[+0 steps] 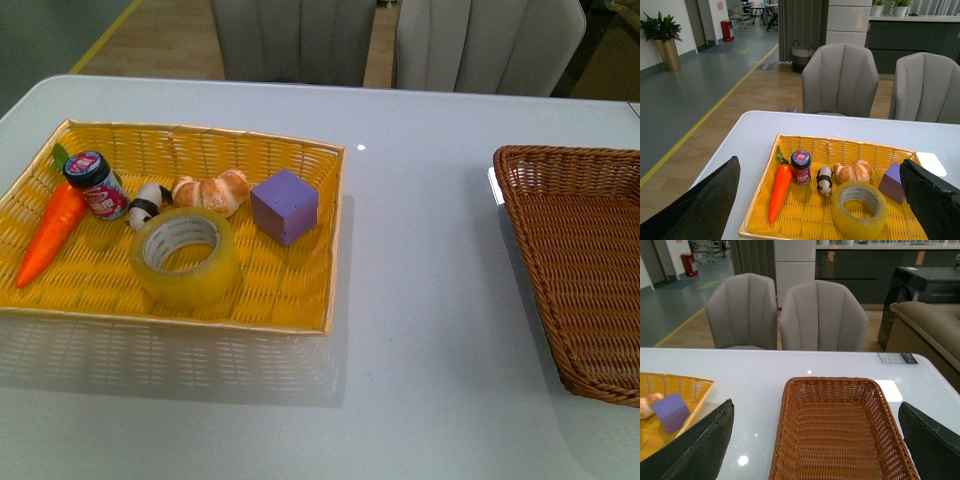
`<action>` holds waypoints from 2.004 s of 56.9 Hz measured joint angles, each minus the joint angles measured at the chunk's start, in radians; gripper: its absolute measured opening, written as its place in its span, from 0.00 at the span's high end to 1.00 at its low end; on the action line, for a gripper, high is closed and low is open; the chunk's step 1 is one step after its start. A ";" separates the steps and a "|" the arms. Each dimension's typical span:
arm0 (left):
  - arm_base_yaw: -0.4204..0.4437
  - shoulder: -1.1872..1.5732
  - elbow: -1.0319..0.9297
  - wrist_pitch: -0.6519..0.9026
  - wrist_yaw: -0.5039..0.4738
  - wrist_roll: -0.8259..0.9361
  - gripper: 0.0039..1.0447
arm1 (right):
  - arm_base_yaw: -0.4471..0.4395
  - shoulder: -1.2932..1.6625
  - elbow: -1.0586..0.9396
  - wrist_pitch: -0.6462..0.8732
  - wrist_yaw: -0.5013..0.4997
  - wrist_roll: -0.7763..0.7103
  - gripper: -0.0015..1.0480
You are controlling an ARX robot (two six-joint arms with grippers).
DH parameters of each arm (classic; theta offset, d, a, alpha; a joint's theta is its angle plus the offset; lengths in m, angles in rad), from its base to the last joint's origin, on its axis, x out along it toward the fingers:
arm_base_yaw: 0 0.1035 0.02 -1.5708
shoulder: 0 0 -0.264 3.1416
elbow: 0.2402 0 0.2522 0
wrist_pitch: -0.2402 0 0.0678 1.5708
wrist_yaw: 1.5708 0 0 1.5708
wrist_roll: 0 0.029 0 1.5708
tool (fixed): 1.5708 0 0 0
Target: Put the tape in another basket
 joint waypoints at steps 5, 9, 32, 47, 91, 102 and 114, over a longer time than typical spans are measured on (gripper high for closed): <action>0.000 0.000 0.000 0.000 0.000 0.000 0.08 | 0.000 0.000 0.000 0.000 0.000 0.000 0.09; 0.000 0.000 0.000 0.000 0.000 0.000 0.08 | 0.000 0.000 0.000 0.000 0.000 0.000 0.09; 0.000 0.000 0.000 0.000 0.000 0.000 0.08 | 0.000 0.000 0.000 0.000 0.000 0.000 0.09; 0.000 0.000 0.000 0.000 0.000 0.000 0.08 | 0.000 0.000 0.000 0.000 0.000 0.000 0.09; 0.000 0.000 0.000 0.000 0.000 0.000 0.08 | -0.392 2.071 1.021 0.332 -0.100 -0.377 0.09; 0.000 0.000 0.000 0.000 0.000 0.000 0.08 | -0.406 2.216 1.162 0.259 -0.085 -0.374 0.09; 0.000 0.000 0.000 0.000 0.000 0.000 0.08 | -0.407 2.274 1.192 0.224 -0.085 -0.379 0.09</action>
